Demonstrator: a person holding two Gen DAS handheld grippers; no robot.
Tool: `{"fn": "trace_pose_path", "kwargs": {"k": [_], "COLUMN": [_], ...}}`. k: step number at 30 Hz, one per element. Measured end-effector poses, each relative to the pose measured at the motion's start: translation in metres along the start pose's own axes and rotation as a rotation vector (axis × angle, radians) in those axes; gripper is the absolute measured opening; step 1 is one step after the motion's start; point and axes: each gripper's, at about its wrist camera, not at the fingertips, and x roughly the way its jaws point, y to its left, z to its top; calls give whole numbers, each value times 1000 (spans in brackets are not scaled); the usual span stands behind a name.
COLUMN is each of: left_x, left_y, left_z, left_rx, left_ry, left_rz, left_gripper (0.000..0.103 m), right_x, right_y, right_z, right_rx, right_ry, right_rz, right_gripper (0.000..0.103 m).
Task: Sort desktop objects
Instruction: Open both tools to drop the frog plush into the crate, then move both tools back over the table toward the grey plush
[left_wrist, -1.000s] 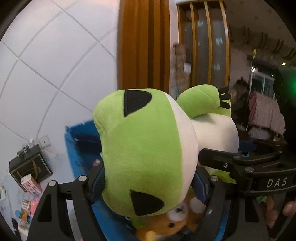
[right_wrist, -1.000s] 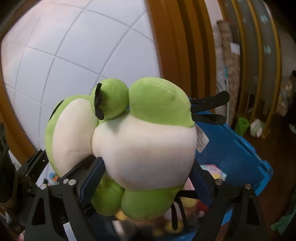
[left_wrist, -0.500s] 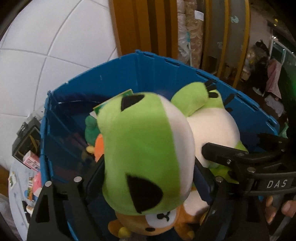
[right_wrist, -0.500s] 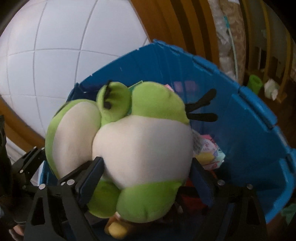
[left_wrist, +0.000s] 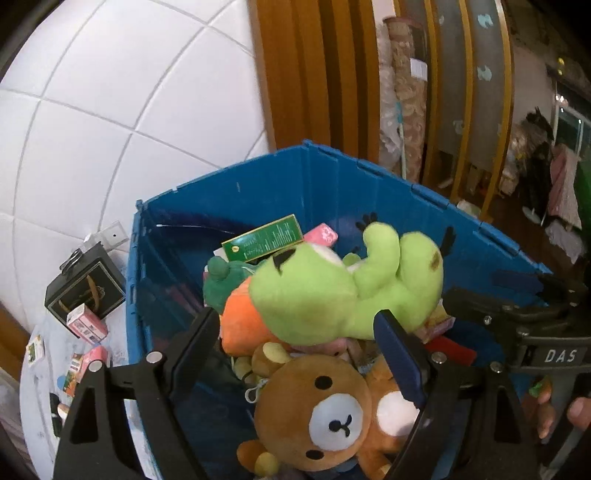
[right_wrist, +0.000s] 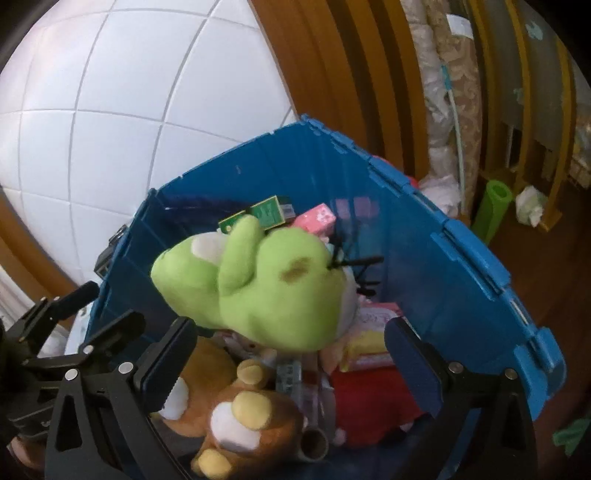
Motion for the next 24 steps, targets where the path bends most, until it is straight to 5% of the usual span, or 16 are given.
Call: {"fn": "trace_pose_path", "kwargs": {"k": [8,13,24], "left_x": [-49,-87,-105], "left_y": [23,57,187], "left_z": [-20,-43,-117], "left_rx": [-95,-192,-348], "left_ry": [-163,-267,-218], "left_rz": [33,89,233], "left_gripper": [86,86,86], "right_x": [-32,-44,-29], "right_y": [31,69,192], "right_z": [3,-13,-49], "right_rx": [-104,-159,-289], "right_ry": [-128,-195,-198], "right_rz": [-67,-9,138], "right_gripper": [103,103,103]}}
